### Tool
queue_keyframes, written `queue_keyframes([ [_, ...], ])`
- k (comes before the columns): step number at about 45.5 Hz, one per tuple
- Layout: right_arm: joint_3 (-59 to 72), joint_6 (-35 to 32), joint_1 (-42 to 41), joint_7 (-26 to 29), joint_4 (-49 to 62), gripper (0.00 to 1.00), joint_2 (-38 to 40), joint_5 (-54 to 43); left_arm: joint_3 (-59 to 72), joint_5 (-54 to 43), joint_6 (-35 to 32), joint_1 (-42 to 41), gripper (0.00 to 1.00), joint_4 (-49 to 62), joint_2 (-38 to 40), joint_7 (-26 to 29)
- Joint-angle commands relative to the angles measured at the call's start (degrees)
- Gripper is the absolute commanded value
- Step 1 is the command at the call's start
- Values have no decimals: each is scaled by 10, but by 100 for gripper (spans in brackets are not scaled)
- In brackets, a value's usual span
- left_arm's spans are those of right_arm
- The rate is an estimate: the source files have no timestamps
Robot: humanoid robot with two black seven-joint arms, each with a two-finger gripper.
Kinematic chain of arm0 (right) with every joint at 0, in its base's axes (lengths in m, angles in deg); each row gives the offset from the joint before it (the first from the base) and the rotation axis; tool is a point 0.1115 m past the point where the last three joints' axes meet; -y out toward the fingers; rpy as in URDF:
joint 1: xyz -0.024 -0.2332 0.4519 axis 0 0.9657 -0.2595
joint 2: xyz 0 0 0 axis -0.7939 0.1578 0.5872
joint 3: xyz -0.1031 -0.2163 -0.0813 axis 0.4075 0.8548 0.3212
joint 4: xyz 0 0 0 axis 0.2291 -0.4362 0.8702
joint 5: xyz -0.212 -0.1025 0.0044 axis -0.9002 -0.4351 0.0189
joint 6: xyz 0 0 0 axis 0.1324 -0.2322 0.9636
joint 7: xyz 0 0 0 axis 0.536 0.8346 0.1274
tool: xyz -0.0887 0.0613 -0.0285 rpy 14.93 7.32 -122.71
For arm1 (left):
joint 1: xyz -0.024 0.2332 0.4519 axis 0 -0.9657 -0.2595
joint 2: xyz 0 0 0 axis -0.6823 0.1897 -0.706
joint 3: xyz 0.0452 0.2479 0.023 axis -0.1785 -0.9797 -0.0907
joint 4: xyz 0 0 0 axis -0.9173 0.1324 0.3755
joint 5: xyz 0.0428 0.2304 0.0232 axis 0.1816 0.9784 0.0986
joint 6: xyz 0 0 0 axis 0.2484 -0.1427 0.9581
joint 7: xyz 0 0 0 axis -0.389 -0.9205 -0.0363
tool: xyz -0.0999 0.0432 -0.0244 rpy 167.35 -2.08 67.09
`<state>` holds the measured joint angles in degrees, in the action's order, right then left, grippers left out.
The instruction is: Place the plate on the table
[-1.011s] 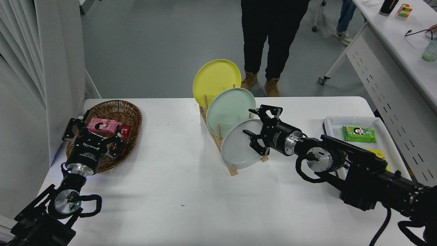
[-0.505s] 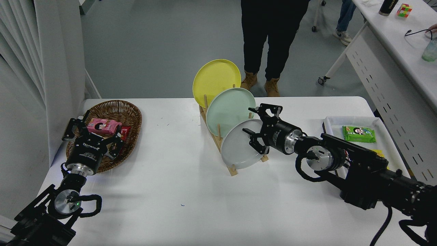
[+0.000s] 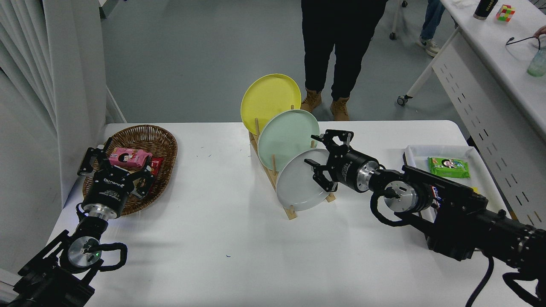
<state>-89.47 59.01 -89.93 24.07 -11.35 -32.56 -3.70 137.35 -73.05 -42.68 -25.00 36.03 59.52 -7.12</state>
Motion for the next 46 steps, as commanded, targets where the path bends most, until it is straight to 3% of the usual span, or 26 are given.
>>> queue_keyframes([
  [1,6,3,-4,0,-1,59,2,0,0,0,0,0,98,1,0,0],
  [46,23,12,-18,0,-1,45,3,-1,0,0,0,0,98,1,0,0],
])
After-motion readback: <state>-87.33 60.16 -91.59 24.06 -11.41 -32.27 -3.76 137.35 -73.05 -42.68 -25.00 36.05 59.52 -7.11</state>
